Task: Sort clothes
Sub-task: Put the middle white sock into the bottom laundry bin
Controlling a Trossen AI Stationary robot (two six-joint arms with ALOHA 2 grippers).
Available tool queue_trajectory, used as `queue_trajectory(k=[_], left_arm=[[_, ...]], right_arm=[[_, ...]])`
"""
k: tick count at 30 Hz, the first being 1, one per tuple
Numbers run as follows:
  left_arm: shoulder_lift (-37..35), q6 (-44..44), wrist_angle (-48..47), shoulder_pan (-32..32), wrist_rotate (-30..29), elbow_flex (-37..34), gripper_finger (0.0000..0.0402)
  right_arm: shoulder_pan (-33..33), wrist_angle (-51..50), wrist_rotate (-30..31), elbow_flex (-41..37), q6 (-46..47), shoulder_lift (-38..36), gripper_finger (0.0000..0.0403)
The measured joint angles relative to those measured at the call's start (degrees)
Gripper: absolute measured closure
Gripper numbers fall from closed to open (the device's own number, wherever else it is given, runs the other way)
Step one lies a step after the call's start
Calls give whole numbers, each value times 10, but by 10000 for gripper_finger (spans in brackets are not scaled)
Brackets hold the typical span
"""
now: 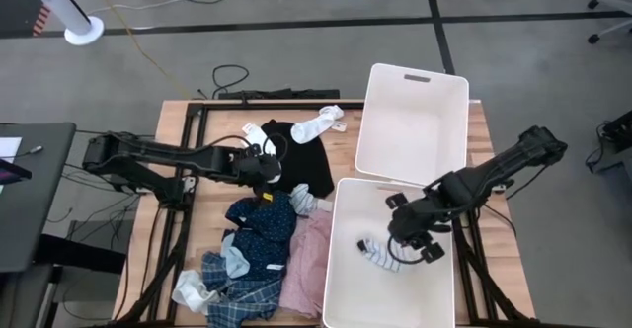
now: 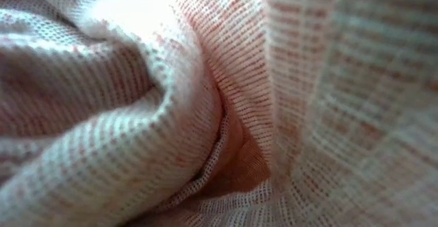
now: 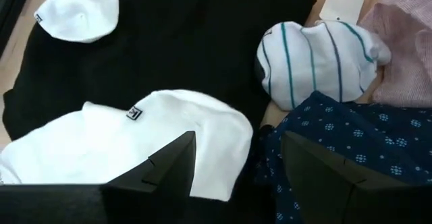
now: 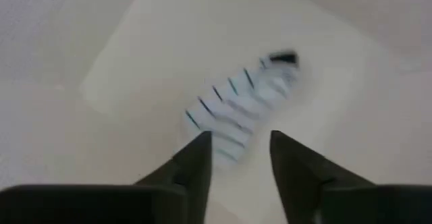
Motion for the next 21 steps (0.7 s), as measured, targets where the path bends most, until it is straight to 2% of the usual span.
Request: queue_trajectory(k=[7, 18, 21], left_arm=[[0, 1, -2, 0, -16, 0, 189], [1, 19, 9, -10, -95, 0, 188], [1, 33, 34, -24, -95, 0, 181]], right_arm=[[-1, 5, 8, 20, -5, -19, 165], [-1, 31, 12, 51, -23, -55, 163], [-1, 34, 12, 55, -27, -59, 163]])
